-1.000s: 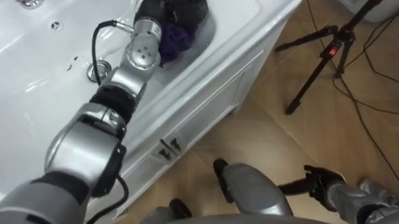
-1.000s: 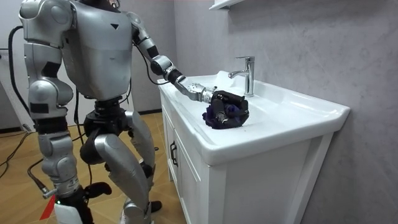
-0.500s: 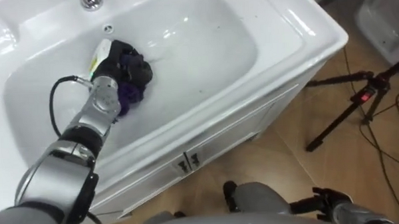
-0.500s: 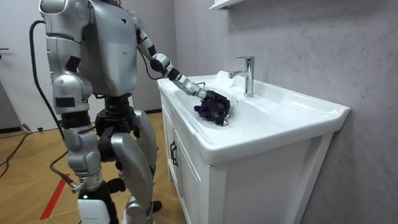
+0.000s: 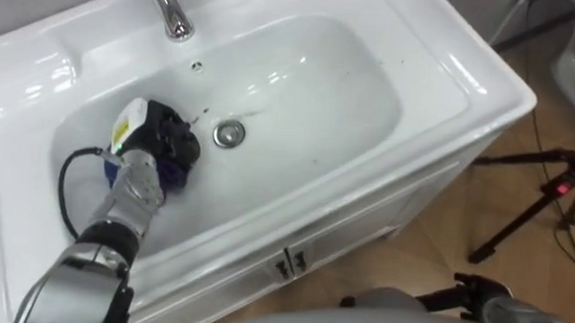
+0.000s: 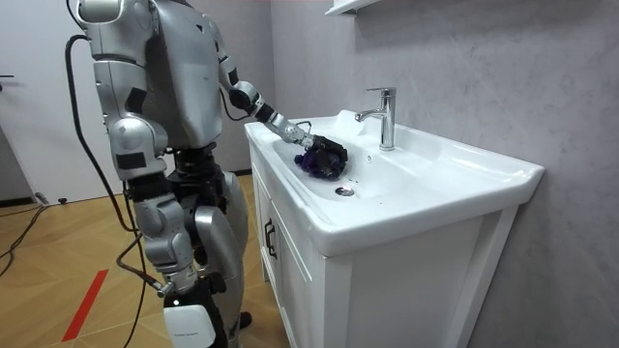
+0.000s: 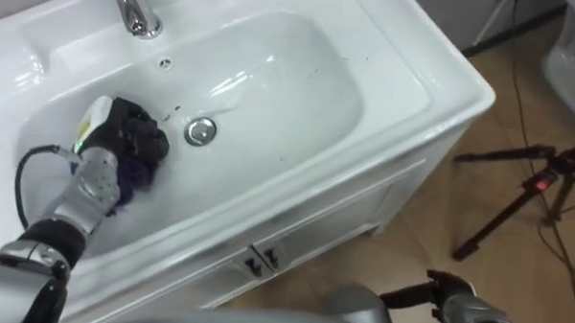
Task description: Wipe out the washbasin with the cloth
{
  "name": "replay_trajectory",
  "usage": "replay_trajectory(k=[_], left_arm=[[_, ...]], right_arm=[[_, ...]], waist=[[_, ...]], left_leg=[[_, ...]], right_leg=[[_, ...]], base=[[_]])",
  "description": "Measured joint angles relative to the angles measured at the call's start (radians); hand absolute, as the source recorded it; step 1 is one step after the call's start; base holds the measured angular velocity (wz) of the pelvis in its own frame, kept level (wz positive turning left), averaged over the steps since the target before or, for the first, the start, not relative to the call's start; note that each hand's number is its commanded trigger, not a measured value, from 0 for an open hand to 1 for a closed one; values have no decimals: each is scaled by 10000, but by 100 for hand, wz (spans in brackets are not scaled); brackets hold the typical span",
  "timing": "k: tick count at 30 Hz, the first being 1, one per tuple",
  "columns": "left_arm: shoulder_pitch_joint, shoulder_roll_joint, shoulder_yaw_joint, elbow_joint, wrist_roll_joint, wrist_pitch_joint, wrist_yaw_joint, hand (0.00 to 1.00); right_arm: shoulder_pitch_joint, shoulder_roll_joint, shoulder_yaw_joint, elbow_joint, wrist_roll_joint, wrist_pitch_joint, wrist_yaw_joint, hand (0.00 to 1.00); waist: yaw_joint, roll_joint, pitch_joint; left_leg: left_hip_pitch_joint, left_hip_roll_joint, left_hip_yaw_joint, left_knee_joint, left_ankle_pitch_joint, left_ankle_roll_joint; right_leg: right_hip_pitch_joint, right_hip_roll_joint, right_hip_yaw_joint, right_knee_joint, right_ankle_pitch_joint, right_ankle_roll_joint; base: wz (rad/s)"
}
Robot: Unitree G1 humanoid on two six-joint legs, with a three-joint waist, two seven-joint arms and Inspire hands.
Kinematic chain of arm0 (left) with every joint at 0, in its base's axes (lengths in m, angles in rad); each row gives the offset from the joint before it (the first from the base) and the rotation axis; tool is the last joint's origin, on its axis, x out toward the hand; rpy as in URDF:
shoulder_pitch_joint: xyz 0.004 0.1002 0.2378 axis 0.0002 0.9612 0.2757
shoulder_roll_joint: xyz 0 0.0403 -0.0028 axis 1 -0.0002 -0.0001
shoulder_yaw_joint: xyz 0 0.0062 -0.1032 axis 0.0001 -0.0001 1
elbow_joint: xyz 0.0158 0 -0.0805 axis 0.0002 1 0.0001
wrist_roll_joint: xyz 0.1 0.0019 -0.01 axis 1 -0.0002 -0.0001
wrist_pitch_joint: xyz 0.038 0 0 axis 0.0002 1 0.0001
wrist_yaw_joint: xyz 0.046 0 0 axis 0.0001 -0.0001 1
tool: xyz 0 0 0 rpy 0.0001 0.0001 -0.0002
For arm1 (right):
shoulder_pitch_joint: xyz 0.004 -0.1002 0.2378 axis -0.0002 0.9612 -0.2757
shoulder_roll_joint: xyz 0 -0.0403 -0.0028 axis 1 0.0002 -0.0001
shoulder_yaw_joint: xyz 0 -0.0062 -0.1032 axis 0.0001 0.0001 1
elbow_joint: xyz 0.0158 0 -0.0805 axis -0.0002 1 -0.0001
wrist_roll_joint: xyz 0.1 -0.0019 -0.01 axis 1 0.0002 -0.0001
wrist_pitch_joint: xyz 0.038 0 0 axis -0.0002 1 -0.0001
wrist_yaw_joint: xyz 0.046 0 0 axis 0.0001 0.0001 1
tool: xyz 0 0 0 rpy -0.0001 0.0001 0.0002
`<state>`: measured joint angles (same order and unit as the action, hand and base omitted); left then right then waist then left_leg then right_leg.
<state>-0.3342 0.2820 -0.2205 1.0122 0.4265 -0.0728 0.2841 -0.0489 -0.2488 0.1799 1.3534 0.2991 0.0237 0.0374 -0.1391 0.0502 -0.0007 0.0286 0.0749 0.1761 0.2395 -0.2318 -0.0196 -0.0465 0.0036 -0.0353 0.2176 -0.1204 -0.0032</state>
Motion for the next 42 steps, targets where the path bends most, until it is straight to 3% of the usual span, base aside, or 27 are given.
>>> replay_trajectory(k=[2, 9, 24, 30, 35, 42], left_arm=[[203, 0, 188, -210, 494, -1, 2, 100], [1062, -2, 191, -756, 480, -3, 378, 100], [1523, -2, 792, -1501, 675, 30, 616, 100], [1710, -1, 999, -2790, 837, 275, 880, 100], [2029, 88, 1260, -4117, 1280, 327, 1580, 100], [2131, 159, 1473, -4573, 1880, 317, 1982, 100]], right_arm=[[44, 8, -181, -3, -199, 0, -114, 0], [120, -3, -305, -61, -527, 3, -388, 0], [318, 153, -1150, -345, -1396, 123, -471, 0], [342, 219, -1209, -345, -1501, 125, -347, 0], [427, 213, -1253, -345, -1541, 109, -375, 0], [699, 209, -1247, -359, -1499, -210, -286, 0]], waist=[[49, 3, -2], [79, 122, -75], [113, 115, -52], [375, 141, -50], [427, 192, -65], [662, 278, -27]], left_leg=[[192, -1, -142, -114, 21, -35], [895, -3, -230, -522, 37, -60], [1106, -12, -556, -554, 79, -128], [1012, -27, -757, -508, 84, -136], [1002, -80, -1042, -526, 85, -133], [1019, -126, -1091, -550, 84, -131]], right_leg=[[253, 6, -110, -184, -8, -7], [1020, 31, -270, -542, -46, -3], [1318, 1, -640, -517, -160, -49], [1284, -18, -812, -521, -178, -59], [1463, -64, -1058, -664, -189, -42], [1497, -103, -1063, -672, -207, -12]], base=[[15], [6], [6], [10], [16], [1]])
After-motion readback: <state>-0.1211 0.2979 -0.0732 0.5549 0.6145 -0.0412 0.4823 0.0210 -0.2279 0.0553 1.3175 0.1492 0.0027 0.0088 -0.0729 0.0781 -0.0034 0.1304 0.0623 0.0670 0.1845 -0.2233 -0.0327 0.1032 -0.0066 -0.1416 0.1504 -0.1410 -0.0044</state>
